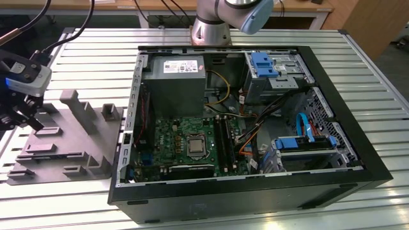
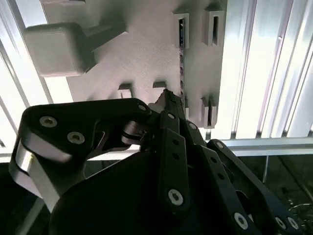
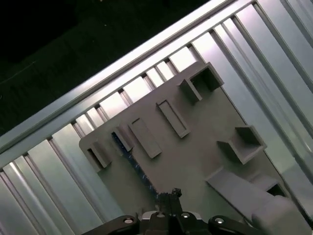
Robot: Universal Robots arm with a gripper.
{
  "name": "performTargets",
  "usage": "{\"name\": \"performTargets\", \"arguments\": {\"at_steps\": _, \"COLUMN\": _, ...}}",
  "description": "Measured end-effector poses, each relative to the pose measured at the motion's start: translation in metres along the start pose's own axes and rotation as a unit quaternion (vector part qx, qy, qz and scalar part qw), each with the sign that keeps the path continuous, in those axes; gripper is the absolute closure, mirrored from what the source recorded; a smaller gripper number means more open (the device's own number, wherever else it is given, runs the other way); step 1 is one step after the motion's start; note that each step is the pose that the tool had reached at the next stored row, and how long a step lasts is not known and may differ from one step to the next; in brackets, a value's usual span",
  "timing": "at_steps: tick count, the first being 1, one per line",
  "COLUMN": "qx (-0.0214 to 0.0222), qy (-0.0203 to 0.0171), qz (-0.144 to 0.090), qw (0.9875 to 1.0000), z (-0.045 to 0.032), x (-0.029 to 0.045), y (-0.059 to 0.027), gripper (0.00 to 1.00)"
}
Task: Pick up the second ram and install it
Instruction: 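Pick up the second ram and move it above second insertion slot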
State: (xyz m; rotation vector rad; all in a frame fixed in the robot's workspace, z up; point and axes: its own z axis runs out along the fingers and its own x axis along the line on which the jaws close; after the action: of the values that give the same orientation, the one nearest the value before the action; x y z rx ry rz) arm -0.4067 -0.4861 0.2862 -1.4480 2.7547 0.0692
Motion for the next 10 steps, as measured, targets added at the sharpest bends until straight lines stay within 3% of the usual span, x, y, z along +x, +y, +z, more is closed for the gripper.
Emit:
{"name": "performTargets", "arguments": {"at_steps": 5, "qx": -0.0016, "qy": 0.002, "qz": -0.045, "qw": 0.999, "z": 0.001, "x": 0.0, "y": 0.0, "gripper": 0.89}}
{"name": "performTargets", "arguments": {"at_steps": 10, "qx": -0.0031, "qy": 0.0042, "qz": -0.09, "qw": 0.9959, "z": 0.002, "x": 0.0001, "y": -0.0001, "gripper": 0.89}}
